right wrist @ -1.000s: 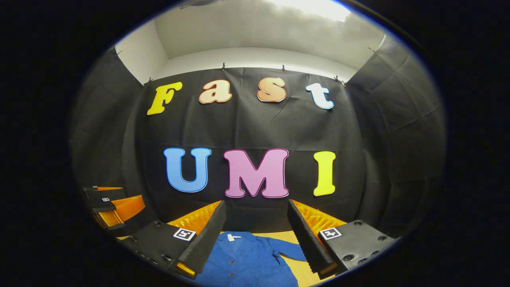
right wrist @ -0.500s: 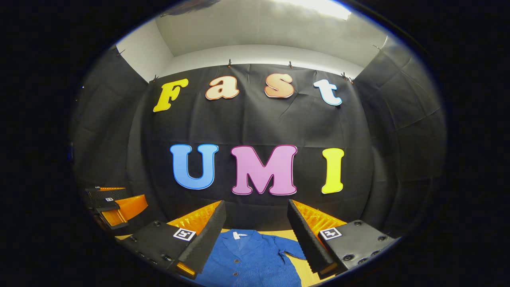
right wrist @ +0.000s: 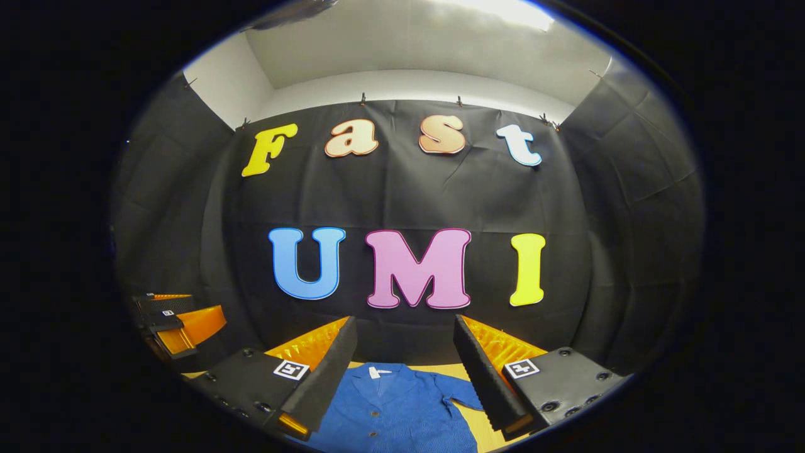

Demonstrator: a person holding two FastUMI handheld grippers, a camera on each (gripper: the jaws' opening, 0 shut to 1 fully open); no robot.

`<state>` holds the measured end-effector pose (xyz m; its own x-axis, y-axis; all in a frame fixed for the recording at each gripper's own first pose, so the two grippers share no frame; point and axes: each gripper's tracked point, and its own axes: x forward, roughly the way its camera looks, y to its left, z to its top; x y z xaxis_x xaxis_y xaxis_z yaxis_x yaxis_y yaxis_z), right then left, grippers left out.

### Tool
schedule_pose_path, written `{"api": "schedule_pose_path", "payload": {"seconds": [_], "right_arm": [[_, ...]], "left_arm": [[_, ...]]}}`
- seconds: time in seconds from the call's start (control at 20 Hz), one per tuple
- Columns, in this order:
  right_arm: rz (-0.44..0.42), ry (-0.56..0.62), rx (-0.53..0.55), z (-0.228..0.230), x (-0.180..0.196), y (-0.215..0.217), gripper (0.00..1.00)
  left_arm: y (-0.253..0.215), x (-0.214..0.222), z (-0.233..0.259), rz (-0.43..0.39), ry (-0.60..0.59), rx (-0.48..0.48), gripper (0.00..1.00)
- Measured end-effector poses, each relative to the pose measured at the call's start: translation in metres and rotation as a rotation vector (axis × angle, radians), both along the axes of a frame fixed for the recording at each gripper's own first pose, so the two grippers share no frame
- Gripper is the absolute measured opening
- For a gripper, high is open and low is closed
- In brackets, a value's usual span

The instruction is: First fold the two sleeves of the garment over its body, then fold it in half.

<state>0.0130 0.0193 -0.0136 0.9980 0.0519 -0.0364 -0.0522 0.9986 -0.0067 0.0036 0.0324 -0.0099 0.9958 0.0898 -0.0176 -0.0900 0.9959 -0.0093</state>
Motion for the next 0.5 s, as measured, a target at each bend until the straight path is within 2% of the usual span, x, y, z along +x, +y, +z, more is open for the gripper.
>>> {"api": "schedule_pose_path", "payload": {"seconds": [0.5], "right_arm": [[-0.06, 0.05, 0.001, -0.018, -0.007, -0.019, 0.97]], "left_arm": [[-0.015, 0.003, -0.011, -0.045, 0.032, -0.015, 0.82]]}}
